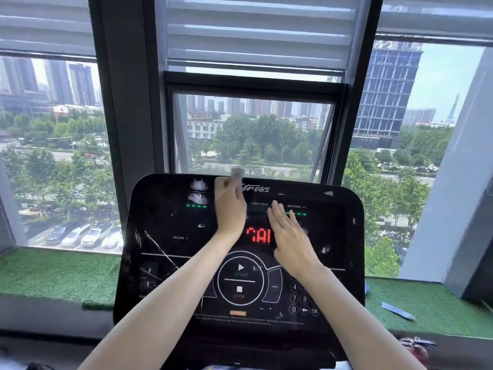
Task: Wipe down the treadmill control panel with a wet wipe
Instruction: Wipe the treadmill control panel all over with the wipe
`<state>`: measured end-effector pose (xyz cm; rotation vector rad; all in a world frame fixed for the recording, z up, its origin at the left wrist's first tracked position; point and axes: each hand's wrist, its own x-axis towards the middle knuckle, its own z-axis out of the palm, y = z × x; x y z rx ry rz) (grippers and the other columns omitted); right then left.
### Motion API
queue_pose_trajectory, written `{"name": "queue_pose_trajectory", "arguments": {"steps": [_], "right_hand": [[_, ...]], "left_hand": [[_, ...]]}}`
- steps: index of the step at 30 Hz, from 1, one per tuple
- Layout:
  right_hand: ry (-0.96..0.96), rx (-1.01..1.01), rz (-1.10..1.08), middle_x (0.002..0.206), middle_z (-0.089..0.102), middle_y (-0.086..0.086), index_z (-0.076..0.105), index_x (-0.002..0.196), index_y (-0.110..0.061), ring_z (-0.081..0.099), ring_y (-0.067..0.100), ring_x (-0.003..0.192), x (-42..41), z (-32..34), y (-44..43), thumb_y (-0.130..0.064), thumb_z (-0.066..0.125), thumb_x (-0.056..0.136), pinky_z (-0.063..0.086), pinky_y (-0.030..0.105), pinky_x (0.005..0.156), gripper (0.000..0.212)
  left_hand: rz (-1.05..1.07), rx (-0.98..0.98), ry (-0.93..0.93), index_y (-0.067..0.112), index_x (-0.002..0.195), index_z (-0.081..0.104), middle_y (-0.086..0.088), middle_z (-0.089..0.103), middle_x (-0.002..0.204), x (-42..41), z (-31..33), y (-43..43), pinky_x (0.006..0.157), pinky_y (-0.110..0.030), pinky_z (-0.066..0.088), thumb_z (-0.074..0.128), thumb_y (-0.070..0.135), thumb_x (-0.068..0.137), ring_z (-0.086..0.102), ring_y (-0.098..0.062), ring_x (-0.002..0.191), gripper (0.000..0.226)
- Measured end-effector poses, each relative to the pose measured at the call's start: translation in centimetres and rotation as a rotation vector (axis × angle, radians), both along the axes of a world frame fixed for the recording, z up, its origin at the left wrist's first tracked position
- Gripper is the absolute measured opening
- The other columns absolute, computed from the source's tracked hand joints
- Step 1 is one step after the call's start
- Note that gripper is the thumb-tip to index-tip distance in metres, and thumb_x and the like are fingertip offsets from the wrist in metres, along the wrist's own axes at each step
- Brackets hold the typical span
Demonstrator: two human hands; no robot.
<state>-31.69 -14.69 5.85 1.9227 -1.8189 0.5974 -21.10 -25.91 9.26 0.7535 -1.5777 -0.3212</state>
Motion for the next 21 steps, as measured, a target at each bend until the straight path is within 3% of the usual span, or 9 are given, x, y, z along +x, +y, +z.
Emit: {"name": "queue_pose_trajectory", "arguments": {"steps": [2, 3, 7, 11, 12, 13, 16, 17, 21], "right_hand": [[0.002, 0.003, 0.002, 0.156, -0.001, 0.012, 0.009, 0.147, -0.001, -0.004, 0.021, 0.143, -0.1, 0.0, -0.1, 0.013, 0.046, 0.073, -0.007, 0.029, 0.114, 0.084], [0.005, 0.009, 0.000, 0.156, -0.003, 0.011, 0.008, 0.147, -0.002, -0.005, 0.020, 0.143, -0.2, 0.1, 0.0, 0.013, 0.045, 0.074, -0.007, 0.029, 0.114, 0.084], [-0.007, 0.011, 0.000, 0.156, -0.003, 0.011, 0.007, 0.147, -0.002, -0.005, 0.020, 0.143, -0.1, 0.1, 0.0, 0.013, 0.045, 0.074, -0.007, 0.029, 0.115, 0.084], [0.014, 0.020, -0.005, 0.156, -0.004, 0.011, 0.006, 0.147, -0.003, -0.006, 0.020, 0.143, -0.4, 0.1, -0.1, 0.012, 0.045, 0.074, -0.009, 0.029, 0.114, 0.084], [0.013, 0.027, -0.006, 0.156, -0.005, 0.010, 0.005, 0.147, -0.003, -0.007, 0.019, 0.143, -0.5, 0.2, -0.1, 0.011, 0.045, 0.074, -0.009, 0.029, 0.114, 0.084], [0.013, 0.031, -0.008, 0.156, -0.006, 0.010, 0.005, 0.147, -0.003, -0.007, 0.019, 0.143, -0.5, 0.3, 0.0, 0.011, 0.045, 0.074, -0.009, 0.029, 0.114, 0.085], [0.016, 0.047, -0.001, 0.156, -0.004, 0.012, 0.007, 0.147, -0.003, -0.005, 0.021, 0.143, -0.4, 0.6, 0.0, 0.009, 0.046, 0.074, -0.007, 0.029, 0.114, 0.084], [0.018, 0.058, 0.001, 0.156, -0.004, 0.012, 0.007, 0.147, -0.003, -0.004, 0.021, 0.143, -0.4, 0.7, -0.1, 0.009, 0.046, 0.073, -0.007, 0.029, 0.114, 0.084], [0.005, 0.079, 0.051, 0.156, -0.004, 0.009, 0.007, 0.148, -0.004, -0.006, 0.016, 0.143, -1.5, 1.3, 0.8, 0.010, 0.042, 0.072, -0.007, 0.027, 0.114, 0.085]], "left_hand": [[-0.125, -0.144, -0.241, 0.025, 0.124, 0.060, 0.002, 0.045, 0.099, -0.5, -0.4, 0.3, 0.084, -0.015, 0.038, 0.046, 0.015, 0.099, 0.046, -0.006, 0.084, 0.031], [-0.136, -0.151, -0.264, 0.025, 0.122, 0.061, 0.002, 0.047, 0.097, -0.3, -0.2, 0.0, 0.083, -0.017, 0.039, 0.046, 0.017, 0.099, 0.046, -0.007, 0.083, 0.029], [0.056, 0.089, 0.196, 0.019, 0.119, 0.065, -0.004, 0.047, 0.096, 0.3, 0.6, -1.0, 0.084, -0.020, 0.043, 0.048, 0.015, 0.098, 0.046, -0.006, 0.076, 0.026], [-0.154, -0.117, -0.223, 0.022, 0.122, 0.062, -0.001, 0.047, 0.096, -1.2, 0.2, 0.0, 0.083, -0.017, 0.042, 0.048, 0.015, 0.098, 0.049, -0.011, 0.084, 0.029], [-0.177, -0.135, -0.257, 0.021, 0.121, 0.063, -0.001, 0.048, 0.095, -1.1, 0.3, -0.3, 0.082, -0.014, 0.040, 0.048, 0.014, 0.098, 0.049, -0.010, 0.084, 0.028], [-0.152, -0.096, -0.211, 0.020, 0.118, 0.064, -0.001, 0.049, 0.094, -1.0, 0.4, -0.7, 0.081, -0.012, 0.040, 0.048, 0.016, 0.098, 0.048, -0.009, 0.083, 0.026], [0.034, 0.096, 0.194, 0.017, 0.114, 0.067, -0.005, 0.049, 0.096, -0.6, 0.8, -0.7, 0.081, -0.016, 0.043, 0.048, 0.016, 0.098, 0.048, -0.009, 0.078, 0.025], [0.045, 0.106, 0.193, 0.018, 0.116, 0.065, -0.004, 0.047, 0.098, -0.9, 0.9, -0.1, 0.079, -0.014, 0.040, 0.048, 0.012, 0.097, 0.048, -0.009, 0.079, 0.026], [-0.139, -0.059, -0.194, 0.022, 0.120, 0.063, -0.002, 0.047, 0.096, -2.8, 0.8, 1.2, 0.079, -0.017, 0.037, 0.047, 0.014, 0.098, 0.046, -0.011, 0.081, 0.028]]}}
